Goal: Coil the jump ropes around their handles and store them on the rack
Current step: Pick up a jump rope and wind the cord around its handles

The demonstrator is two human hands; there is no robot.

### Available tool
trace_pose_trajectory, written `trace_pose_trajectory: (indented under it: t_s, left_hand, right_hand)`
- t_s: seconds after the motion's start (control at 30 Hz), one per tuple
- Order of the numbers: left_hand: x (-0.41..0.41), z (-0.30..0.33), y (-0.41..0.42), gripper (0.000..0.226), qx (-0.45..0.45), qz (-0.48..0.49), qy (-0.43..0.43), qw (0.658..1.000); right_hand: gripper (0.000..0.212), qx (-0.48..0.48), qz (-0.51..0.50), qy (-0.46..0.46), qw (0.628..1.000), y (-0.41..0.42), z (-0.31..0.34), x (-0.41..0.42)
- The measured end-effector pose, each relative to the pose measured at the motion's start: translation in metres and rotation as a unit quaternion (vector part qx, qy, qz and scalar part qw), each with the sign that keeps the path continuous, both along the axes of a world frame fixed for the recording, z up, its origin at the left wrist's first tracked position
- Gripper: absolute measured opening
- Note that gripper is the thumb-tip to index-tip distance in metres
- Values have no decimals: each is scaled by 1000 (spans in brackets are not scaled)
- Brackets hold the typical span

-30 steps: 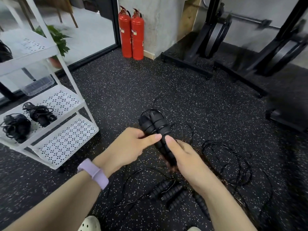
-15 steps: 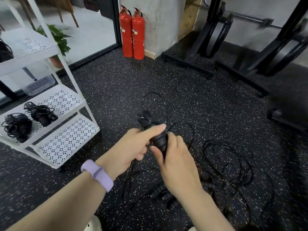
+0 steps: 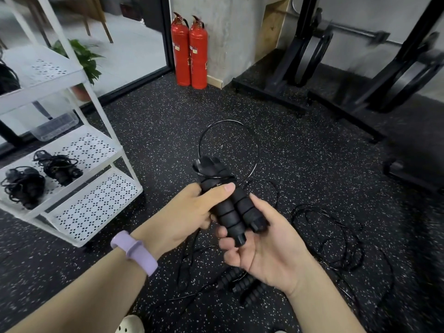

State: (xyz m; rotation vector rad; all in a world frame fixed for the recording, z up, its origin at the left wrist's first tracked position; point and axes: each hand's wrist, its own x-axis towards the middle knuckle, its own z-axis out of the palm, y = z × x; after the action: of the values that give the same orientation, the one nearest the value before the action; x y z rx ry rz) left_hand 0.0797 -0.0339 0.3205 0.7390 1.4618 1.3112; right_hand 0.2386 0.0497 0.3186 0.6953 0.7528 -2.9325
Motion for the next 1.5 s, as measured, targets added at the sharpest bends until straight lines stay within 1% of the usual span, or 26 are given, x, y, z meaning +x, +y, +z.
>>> trace_pose_trajectory:
  t_s: [0.03, 0.07, 0.13, 0.17, 0.23, 0.27, 0.4, 0.47, 0.53, 0.57, 0.63, 0.67, 0.73, 0.8, 0.87, 0.93, 1.0, 1.2, 1.33, 1.43, 1.5]
  left_hand:
    - [-2, 0, 0, 38, -4, -4, 5, 1000]
    - [-3, 1, 0, 36, -10, -8, 8, 1000]
    - [-8, 1, -1, 32, -34, -13, 21, 999]
    - [-10, 0, -1, 33, -52, -13, 35, 998]
    - [-12, -6, -3, 40, -87, -7, 67, 994]
    - [-11, -8, -3, 44, -97, -1, 76, 992]
    - [-12, -13, -3, 52, -99, 21, 119, 988]
    - [-14, -14, -3, 51, -94, 14, 141, 985]
    - [-15, -15, -2, 39, -85, -7, 152, 985]
    - [-14, -15, -2, 33, -71, -19, 156, 985]
    - [-13, -14, -1, 26, -47, -34, 193, 980]
    - [-12, -14, -1, 25, -41, -36, 220, 974]
    - [-11, -12, -3, 32, -37, -40, 245, 968]
    - [-11, -9, -4, 36, -21, -63, 232, 970]
    - [-12, -5, -5, 29, 2, -89, 210, 974]
    - [-12, -2, -4, 21, 17, -100, 211, 972]
    - [-11, -2, -5, 13, 18, -96, 232, 968]
    - [-11, -3, -10, 21, -14, -105, 314, 943]
    - [-14, -1, -13, 23, -53, -90, 362, 926]
    - [-15, 0, -15, 26, -84, -106, 370, 919]
    - [-16, -2, -16, 29, -98, -119, 401, 903]
  right_hand:
    - [62, 6, -8, 11, 1000, 0, -1, 0]
    - [60, 32, -19, 11, 999, 1, -3, 0]
    - [54, 128, -51, -16, 990, 1, -7, 0]
    - [53, 201, -65, -48, 976, 2, -8, -1]
    - [56, 350, -78, -123, 925, 2, -9, -1]
    - [56, 389, -81, -142, 907, 2, -9, -1]
    - [36, 458, -110, -147, 870, -1, -10, -3]
    - [39, 495, -120, -157, 846, -1, -11, -4]
    - [41, 504, -128, -158, 839, -2, -12, -3]
    - [38, 498, -135, -154, 843, -3, -13, -3]
    - [30, 455, -153, -145, 865, -5, -11, -3]
    - [31, 421, -163, -140, 881, -4, -10, -3]
    - [45, 335, -170, -106, 921, -1, -9, -1]
    - [53, 259, -152, -59, 952, 3, -6, 2]
    - [53, 216, -136, -24, 967, 6, -4, 5]
    - [54, 188, -141, -3, 972, 6, -4, 5]
    - [56, 164, -152, 7, 975, 6, -5, 4]
    - [52, 87, -161, 47, 982, 9, -8, 3]
    - [49, 22, -222, 64, 973, 19, -9, 4]
    - [47, 14, -249, 72, 966, 26, -10, 7]
    - [46, 11, -254, 83, 963, 27, -11, 8]
